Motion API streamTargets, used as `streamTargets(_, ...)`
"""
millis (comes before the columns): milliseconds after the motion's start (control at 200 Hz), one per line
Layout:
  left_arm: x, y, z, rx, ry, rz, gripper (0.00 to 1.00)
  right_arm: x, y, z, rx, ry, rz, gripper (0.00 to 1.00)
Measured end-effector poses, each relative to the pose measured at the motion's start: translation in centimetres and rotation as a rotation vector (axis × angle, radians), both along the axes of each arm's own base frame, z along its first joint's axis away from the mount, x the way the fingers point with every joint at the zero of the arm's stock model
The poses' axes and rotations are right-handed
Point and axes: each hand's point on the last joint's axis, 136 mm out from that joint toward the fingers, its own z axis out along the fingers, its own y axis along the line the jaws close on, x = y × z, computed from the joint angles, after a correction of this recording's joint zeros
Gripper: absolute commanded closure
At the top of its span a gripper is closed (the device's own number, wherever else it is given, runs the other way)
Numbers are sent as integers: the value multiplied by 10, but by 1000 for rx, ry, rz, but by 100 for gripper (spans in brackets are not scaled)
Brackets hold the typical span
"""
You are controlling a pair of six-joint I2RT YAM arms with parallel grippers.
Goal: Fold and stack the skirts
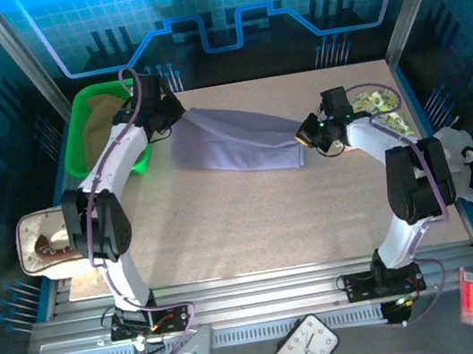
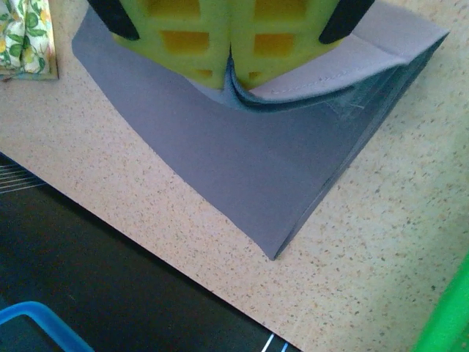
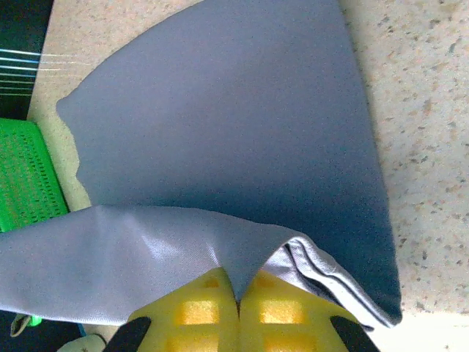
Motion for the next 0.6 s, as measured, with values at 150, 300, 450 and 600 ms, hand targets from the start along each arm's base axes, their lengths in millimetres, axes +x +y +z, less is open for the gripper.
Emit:
streamTargets(150, 19, 0, -5, 23, -7, -15, 100, 9, -9, -12, 3, 26, -20, 100)
streamTargets(300, 39, 2, 1, 41, -32, -25, 100, 22, -12, -13, 10, 23, -27, 100)
streamTargets(450, 49, 2, -3, 49, -33, -30, 100, 31, -11, -12, 17, 16, -23, 100)
streamTargets(600, 54, 3, -16, 54, -8, -27, 100, 38, -12, -16, 16, 27, -22, 100)
